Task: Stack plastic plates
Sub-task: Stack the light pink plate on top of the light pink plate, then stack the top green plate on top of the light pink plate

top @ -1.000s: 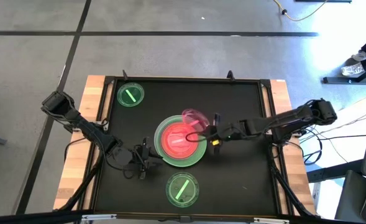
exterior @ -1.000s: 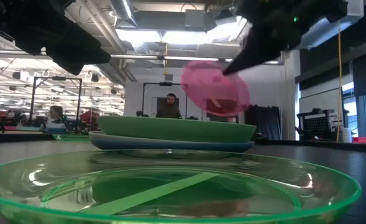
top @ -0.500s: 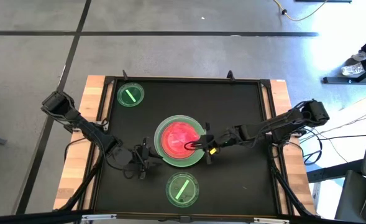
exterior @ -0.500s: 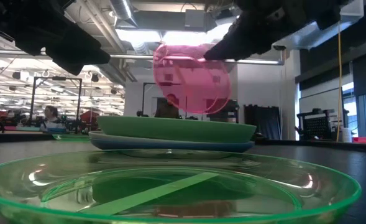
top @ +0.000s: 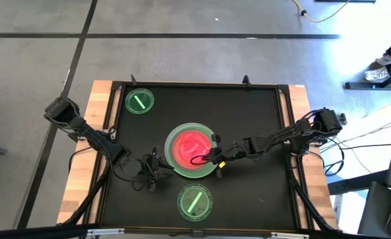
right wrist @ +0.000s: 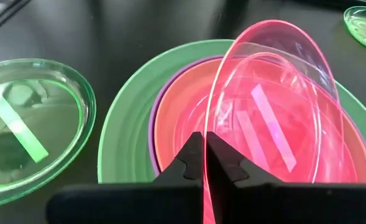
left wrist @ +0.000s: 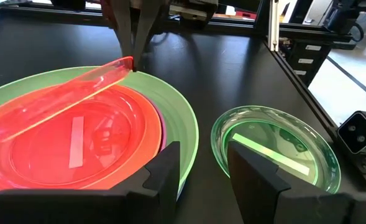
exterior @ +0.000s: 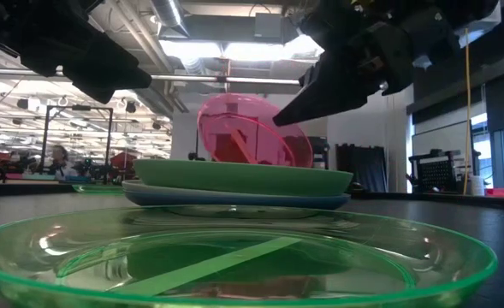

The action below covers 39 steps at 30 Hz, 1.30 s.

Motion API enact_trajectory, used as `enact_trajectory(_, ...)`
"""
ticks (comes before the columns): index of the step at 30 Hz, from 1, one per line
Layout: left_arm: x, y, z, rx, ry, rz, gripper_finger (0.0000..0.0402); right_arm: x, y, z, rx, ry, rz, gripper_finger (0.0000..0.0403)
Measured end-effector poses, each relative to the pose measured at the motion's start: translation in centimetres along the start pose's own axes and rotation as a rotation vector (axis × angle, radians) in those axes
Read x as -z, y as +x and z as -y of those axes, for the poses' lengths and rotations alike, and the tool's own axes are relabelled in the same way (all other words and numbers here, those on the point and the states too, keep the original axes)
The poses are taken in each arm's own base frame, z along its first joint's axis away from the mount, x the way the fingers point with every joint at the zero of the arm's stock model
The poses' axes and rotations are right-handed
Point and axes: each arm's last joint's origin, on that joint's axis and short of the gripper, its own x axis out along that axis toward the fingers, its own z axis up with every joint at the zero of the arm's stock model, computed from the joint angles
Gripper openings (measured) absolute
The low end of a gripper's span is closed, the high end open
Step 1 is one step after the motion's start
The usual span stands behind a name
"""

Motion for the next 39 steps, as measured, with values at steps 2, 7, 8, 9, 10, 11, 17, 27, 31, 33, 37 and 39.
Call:
enact_trajectory(2, 0.0, 0.0, 0.0, 0.0, 0.0, 0.0, 0.0127, -0.1, 0.0, 0.0, 0.007, 0.019, 0.011, 0.0001)
enact_trajectory(7, 0.0, 0.0, 0.0, 0.0, 0.0, 0.0, 0.0127, -0.1, 0.0, 0.1, 0.027, 0.051, 0.013, 0.0034)
enact_trajectory(8, 0.0, 0.0, 0.0, 0.0, 0.0, 0.0, 0.0127, -0.1, 0.0, 0.1, 0.026, 0.053, 0.011, 0.0045)
enact_trajectory(9, 0.0, 0.0, 0.0, 0.0, 0.0, 0.0, 0.0127, -0.1, 0.0, 0.1, 0.026, 0.053, 0.007, 0.0057)
enact_trajectory(10, 0.0, 0.0, 0.0, 0.0, 0.0, 0.0, 0.0127, -0.1, 0.0, 0.1, 0.026, 0.051, 0.006, 0.0068)
enact_trajectory(11, 0.0, 0.0, 0.0, 0.0, 0.0, 0.0, 0.0127, -0.1, 0.0, 0.1, 0.026, 0.047, 0.007, 0.008)
enact_trajectory(17, 0.0, 0.0, 0.0, 0.0, 0.0, 0.0, 0.0127, -0.1, 0.0, 0.1, 0.036, 0.044, 0.008, 0.0122)
enact_trajectory(27, -4.7, -0.8, 0.0, -0.118, 0.101, 0.004, 0.0127, -3.0, -4.2, 0.3, -0.097, -0.104, 0.139, 0.0122)
enact_trajectory(31, -7.3, -1.0, -1.2, -0.258, 0.138, -0.066, 0.0127, -3.5, -6.7, 0.6, -0.081, -0.182, 0.201, 0.0122)
enact_trajectory(33, -8.1, -1.1, -2.1, -0.332, 0.173, -0.14, 0.0127, -3.4, -7.9, 0.8, -0.062, -0.218, 0.227, 0.0122)
enact_trajectory(37, -9.4, -1.2, -4.8, -0.513, 0.179, -0.247, 0.0127, -3.1, -9.9, 1.2, -0.024, -0.252, 0.303, 0.0122)
enact_trajectory(39, -9.7, -1.2, -6.4, -0.589, 0.152, -0.291, 0.0127, -2.9, -11.0, 1.5, 0.008, -0.272, 0.383, 0.0122)
